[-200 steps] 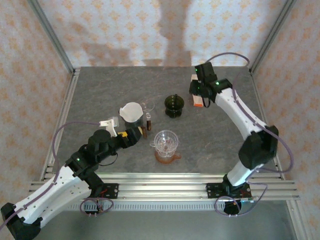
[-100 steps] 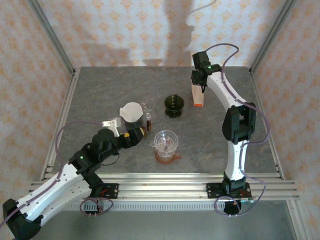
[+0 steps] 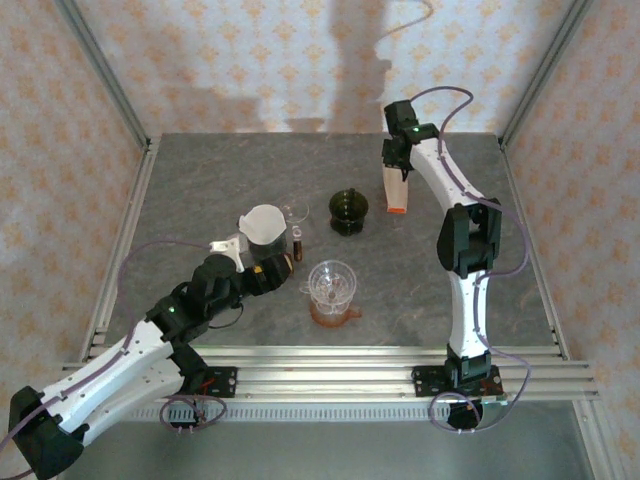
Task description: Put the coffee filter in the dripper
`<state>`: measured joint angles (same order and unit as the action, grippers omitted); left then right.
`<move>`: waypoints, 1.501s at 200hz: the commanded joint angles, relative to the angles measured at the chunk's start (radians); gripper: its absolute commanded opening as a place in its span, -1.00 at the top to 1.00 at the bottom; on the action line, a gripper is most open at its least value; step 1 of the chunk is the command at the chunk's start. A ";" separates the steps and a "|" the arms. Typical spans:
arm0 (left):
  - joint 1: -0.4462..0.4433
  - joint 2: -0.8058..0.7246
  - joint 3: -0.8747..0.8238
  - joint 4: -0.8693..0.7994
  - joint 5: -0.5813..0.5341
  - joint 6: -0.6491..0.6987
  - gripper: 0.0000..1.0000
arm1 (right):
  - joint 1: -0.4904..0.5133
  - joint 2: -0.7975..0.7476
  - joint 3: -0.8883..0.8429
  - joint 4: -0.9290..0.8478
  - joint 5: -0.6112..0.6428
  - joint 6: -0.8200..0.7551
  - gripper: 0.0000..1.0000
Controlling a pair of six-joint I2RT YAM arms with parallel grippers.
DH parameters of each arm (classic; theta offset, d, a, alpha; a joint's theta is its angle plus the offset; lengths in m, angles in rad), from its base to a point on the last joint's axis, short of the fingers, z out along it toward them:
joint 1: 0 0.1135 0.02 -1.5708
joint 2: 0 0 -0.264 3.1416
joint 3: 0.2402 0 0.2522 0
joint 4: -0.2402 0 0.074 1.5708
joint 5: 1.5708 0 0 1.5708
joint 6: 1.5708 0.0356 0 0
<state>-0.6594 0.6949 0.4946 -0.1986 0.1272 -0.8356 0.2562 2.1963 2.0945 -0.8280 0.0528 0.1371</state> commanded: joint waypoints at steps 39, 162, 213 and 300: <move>-0.003 0.005 -0.008 0.035 -0.009 0.024 -0.99 | -0.009 0.019 0.026 -0.030 -0.007 -0.001 0.54; -0.003 0.023 -0.013 0.046 -0.014 0.026 -0.99 | -0.009 0.049 0.031 -0.030 -0.028 -0.004 0.62; -0.003 0.033 -0.010 0.049 -0.014 0.027 -0.99 | -0.009 0.054 0.034 -0.033 -0.030 -0.006 0.81; -0.003 0.034 -0.011 0.053 -0.006 0.021 -0.99 | -0.009 -0.009 0.003 -0.021 -0.041 -0.006 1.00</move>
<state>-0.6594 0.7292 0.4885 -0.1669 0.1242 -0.8352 0.2516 2.2433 2.0945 -0.8387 0.0067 0.1295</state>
